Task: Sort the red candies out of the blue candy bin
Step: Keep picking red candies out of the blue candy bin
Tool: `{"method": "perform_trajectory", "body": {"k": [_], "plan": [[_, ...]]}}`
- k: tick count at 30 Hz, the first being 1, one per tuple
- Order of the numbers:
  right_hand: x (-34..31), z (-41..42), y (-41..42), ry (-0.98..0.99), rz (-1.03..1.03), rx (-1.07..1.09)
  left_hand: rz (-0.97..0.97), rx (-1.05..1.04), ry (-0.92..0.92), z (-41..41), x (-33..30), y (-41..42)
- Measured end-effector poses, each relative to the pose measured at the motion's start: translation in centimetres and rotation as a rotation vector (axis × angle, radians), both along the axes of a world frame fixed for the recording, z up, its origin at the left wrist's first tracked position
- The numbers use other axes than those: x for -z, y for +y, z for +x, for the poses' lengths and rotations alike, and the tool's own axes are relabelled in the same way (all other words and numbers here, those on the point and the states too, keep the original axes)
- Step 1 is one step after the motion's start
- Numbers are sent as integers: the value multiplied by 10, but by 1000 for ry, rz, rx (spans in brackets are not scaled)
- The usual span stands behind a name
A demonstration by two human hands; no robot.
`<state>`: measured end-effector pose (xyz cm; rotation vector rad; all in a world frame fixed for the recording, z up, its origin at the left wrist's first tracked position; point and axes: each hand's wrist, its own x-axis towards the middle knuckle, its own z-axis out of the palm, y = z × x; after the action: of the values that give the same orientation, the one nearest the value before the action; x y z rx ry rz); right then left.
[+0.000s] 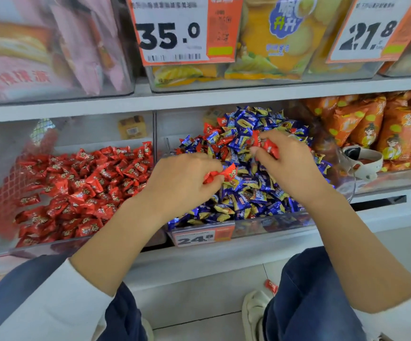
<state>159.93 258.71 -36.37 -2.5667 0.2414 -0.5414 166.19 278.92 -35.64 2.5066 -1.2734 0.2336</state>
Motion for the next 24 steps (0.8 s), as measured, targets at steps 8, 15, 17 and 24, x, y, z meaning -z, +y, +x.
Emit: {"method": "perform_trajectory", "body": {"k": [8,15,17,24], "plan": [[-26,24,97,-4,-31,-290,-196,-337,32,-8,-31,93],[-33,52,182,145,-145,-504,-101,-625,140,9,-25,171],[-30,62,196,193,-171,-526,-109,-679,179,18,-21,186],[-9,117,229,353,-298,-520,-11,-720,307,59,13,208]]}}
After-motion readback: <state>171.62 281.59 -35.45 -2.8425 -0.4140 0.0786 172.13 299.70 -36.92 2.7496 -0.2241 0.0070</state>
